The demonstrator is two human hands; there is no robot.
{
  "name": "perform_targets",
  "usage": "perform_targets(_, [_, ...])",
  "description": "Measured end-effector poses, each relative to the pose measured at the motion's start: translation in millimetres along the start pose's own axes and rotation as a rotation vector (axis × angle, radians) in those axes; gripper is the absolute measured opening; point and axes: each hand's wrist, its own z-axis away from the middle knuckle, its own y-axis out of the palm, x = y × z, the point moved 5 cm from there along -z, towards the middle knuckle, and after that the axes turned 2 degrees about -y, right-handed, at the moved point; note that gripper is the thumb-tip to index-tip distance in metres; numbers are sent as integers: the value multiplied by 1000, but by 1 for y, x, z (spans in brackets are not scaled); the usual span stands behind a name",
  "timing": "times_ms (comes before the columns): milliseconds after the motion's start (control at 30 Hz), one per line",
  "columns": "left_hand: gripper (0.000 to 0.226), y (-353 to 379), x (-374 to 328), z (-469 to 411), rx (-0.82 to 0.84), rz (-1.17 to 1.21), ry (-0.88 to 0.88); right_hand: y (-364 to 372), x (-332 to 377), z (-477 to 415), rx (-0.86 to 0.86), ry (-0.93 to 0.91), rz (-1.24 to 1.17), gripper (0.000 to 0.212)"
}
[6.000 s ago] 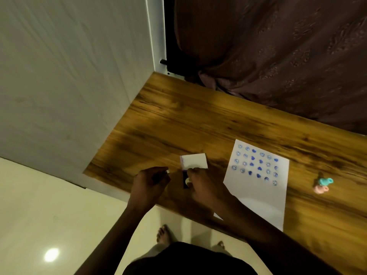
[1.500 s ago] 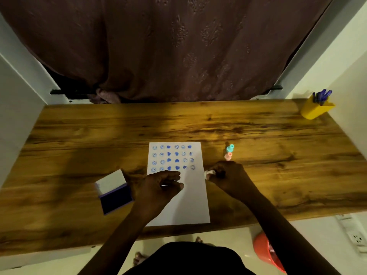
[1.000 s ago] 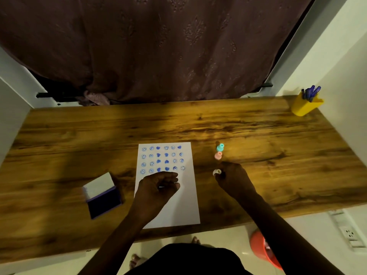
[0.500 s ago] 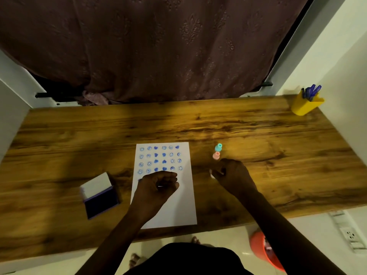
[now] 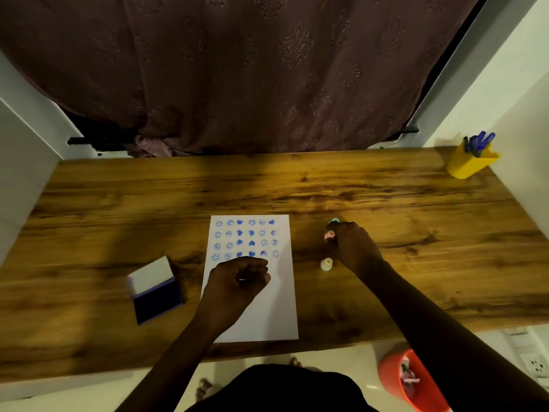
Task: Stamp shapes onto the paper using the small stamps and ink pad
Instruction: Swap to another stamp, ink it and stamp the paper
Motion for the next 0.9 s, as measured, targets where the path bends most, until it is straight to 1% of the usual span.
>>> perform_targets(100, [25, -3, 2, -1, -5, 10, -5, -3, 3, -1, -3, -16, -10, 13])
perform_targets(133, [25, -5, 2, -1, -11, 9, -6, -6, 5, -1, -17, -11, -8, 9])
perform_targets(200, [25, -9, 1, -2, -35, 14, -1, -16, 12, 0, -66, 15, -61, 13])
perform_targets(233, [27, -11, 0, -2, -48, 23, 2, -22, 18, 1, -89, 32, -128, 16])
perform_targets(267, [30, -12, -3, -2, -56, 24, 13, -29, 26, 4, -93, 64, -237, 19])
perform_targets(333, [35, -16, -6, -2, -64, 19, 42, -38, 49, 14, -51, 146, -546, 21])
perform_targets(400, [39, -19, -10, -1, -52, 14, 78, -38, 77, 28, 56, 218, -875, 19])
perform_targets(433, [42, -20, -11, -1, -42, 23, 85, -36, 89, 34, 113, 242, -986, 19])
perform_targets(467, [46, -22, -11, 0, -37, 47, 84, -33, 100, 39, 160, 250, -1046, 19])
perform_targets(533, [52, -28, -7, 1, -40, 123, 73, -26, 121, 46, 242, 259, -1107, 20])
perform_targets(600, [47, -34, -2, 1, -45, 204, 74, -17, 138, 51, 304, 272, -1174, 21])
perform_targets(700, [41, -48, 8, 4, -60, 305, 70, -6, 160, 54, 346, 293, -1222, 25])
perform_targets(900, [35, -75, 25, 13, -95, 279, 34, 15, 192, 58, 409, 271, -1267, 30])
